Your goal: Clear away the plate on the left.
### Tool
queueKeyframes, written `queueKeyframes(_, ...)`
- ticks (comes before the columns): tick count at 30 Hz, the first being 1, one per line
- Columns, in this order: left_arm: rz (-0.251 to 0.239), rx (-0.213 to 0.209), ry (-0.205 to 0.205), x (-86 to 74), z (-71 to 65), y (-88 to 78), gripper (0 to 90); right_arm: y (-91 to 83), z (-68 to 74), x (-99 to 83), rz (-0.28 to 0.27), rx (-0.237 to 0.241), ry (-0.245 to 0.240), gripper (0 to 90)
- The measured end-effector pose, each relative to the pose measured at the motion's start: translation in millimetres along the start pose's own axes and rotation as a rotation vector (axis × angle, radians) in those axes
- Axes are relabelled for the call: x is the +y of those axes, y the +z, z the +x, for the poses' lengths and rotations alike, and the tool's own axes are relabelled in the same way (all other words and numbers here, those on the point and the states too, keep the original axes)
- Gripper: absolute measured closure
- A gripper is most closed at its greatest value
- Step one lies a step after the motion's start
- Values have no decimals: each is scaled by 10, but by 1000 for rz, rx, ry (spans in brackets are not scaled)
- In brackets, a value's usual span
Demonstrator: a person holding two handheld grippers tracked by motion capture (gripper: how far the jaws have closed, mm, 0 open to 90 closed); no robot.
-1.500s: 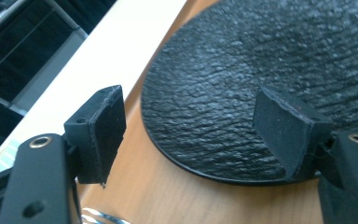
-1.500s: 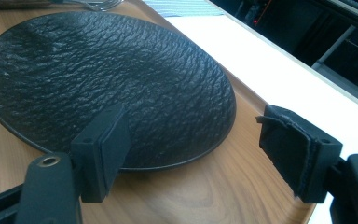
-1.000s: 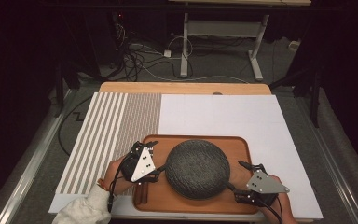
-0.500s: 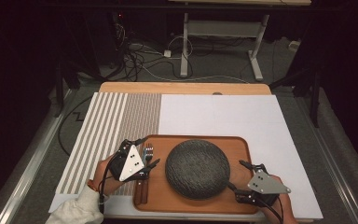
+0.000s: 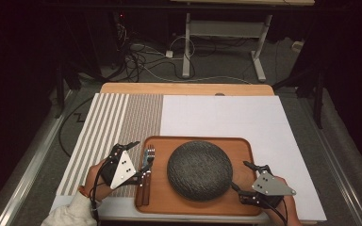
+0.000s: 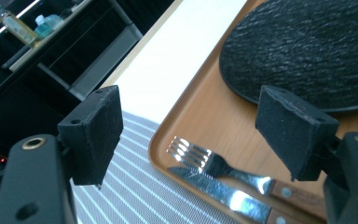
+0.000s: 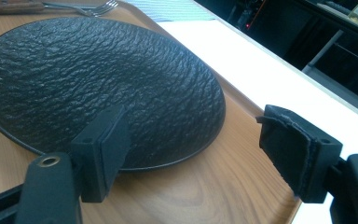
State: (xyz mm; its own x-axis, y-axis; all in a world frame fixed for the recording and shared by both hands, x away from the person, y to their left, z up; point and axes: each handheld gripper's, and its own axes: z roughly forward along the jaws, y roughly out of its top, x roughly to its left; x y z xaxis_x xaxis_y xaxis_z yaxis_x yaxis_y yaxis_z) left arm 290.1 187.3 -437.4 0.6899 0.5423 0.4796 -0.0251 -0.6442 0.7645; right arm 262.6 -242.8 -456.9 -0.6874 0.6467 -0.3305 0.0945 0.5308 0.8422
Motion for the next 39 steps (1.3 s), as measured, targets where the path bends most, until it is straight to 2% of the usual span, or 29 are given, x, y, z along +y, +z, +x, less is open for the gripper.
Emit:
queueKeyframes(6, 13, 12, 2, -109, -3, -49, 219, -15, -6, -5, -3, -8, 5, 248)
queueKeyframes(7, 19, 28, 6, -135, -8, -56, 217, -17, -7, -6, -3, -9, 5, 249)
queueKeyframes(14, 18, 45, -9, -263, -18, -108, 198, -45, -13, -25, 1, -20, 10, 248)
queueKeyframes(18, 20, 41, -23, -323, -16, -138, 198, -67, -34, -48, 1, -31, 20, 249)
queueKeyframes(22, 24, 48, -19, -399, -44, -164, 198, -84, -72, -73, -5, -43, 40, 249)
queueKeyframes(24, 21, 41, -48, -441, -46, -182, 197, -86, -87, -83, -5, -44, 47, 248)
queueKeyframes(27, 35, 50, -66, -517, -60, -197, 176, -84, -101, -92, -6, -47, 51, 248)
queueKeyframes(34, 63, 23, -132, -677, -77, -246, 174, -104, -124, -133, -3, -56, 65, 247)
queueKeyframes(39, 101, 6, -153, -758, -108, -295, 149, -114, -131, -122, -14, -62, 65, 243)
